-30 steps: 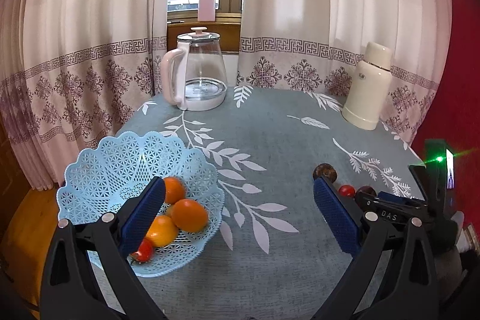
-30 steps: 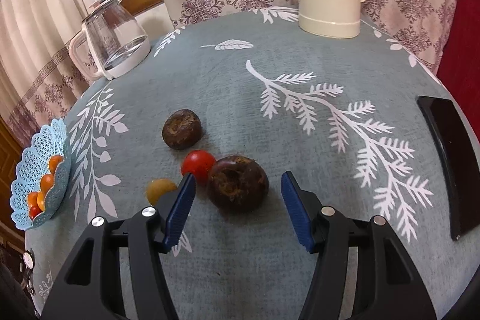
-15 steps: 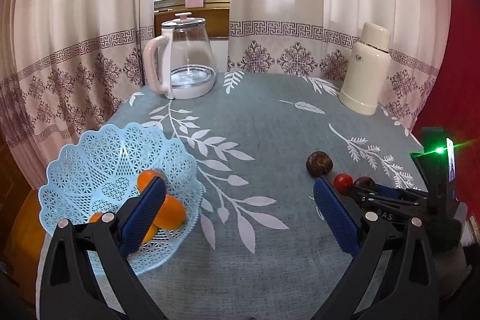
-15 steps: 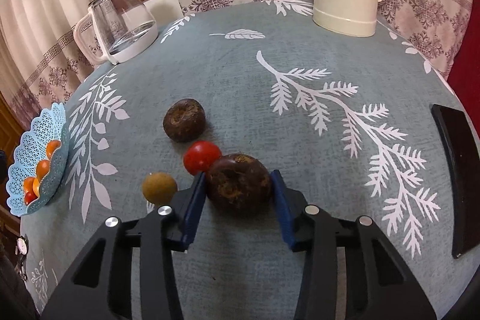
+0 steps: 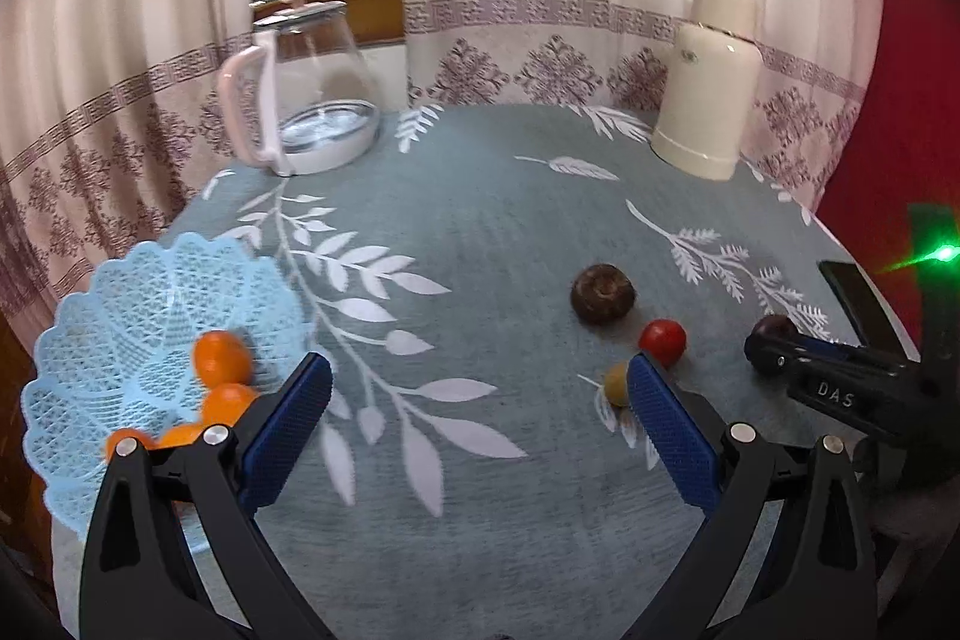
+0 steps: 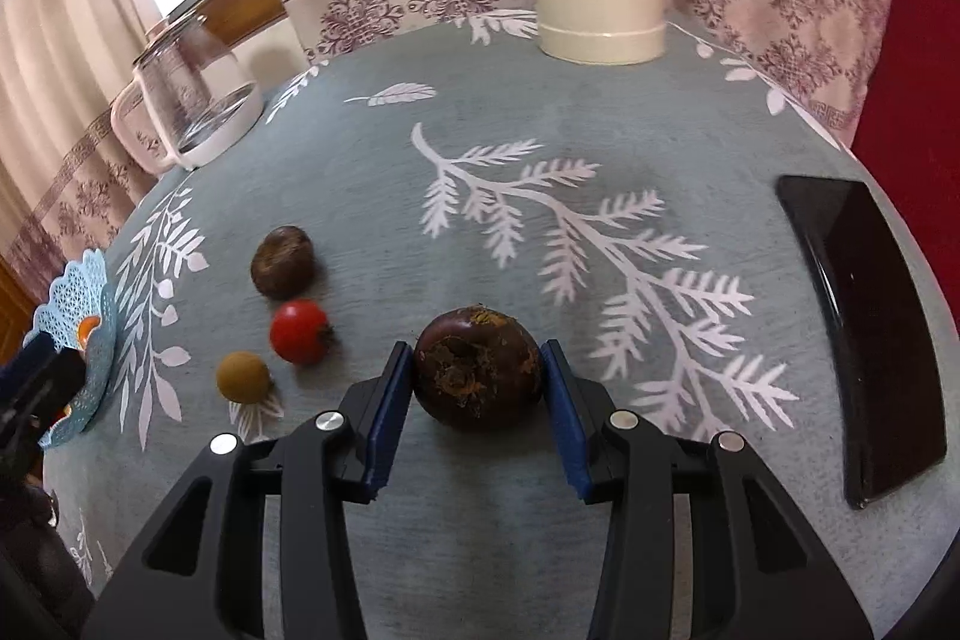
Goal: Organize fruits
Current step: 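Move the left tool to a red cherry tomato and close on it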
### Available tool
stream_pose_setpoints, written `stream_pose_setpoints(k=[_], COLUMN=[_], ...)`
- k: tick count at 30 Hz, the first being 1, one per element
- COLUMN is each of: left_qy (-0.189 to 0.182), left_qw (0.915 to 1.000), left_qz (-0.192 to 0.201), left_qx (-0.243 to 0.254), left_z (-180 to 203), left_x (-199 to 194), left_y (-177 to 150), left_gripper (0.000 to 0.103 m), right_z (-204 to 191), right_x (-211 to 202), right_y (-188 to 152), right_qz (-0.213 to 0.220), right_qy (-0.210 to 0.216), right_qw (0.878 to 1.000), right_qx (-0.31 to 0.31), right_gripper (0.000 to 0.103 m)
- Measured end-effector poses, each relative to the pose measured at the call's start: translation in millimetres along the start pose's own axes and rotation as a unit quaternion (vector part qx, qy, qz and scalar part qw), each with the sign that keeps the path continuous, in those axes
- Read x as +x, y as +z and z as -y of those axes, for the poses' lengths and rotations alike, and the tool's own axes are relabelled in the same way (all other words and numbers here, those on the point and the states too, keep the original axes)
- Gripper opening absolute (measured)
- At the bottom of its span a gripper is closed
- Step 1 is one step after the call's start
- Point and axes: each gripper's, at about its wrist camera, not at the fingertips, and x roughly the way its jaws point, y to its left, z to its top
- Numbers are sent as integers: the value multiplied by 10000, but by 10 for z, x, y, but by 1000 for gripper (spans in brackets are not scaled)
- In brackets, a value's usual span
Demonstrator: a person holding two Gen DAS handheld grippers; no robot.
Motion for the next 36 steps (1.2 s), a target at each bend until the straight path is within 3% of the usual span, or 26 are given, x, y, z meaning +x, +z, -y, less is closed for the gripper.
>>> stream_pose_setpoints(k=[8, 15, 26, 28, 36], left_qy=[-268, -422, -794, -846, -1229], left_qw=[9989, 9971, 9939, 9932, 9865], left_qz=[-361, -463, -657, -696, -1061], left_qx=[150, 426, 389, 399, 198], left_z=[245, 464, 598, 629, 681], left_x=[295, 464, 645, 687, 932], left_y=[26, 43, 107, 133, 165], left_gripper=[100, 94, 91, 81, 71], right_z=[-32, -7, 36, 44, 93], right_x=[-11, -6, 0, -7, -15], right_y=[-38, -42, -41, -41, -33], right_qz=[108, 90, 57, 77, 99], right_qy=[-21, 88, 182, 108, 19], right_qw=[9999, 9999, 9998, 9999, 9997], right_qx=[-82, -28, 85, 107, 224], right_gripper=[44, 44, 44, 44, 44])
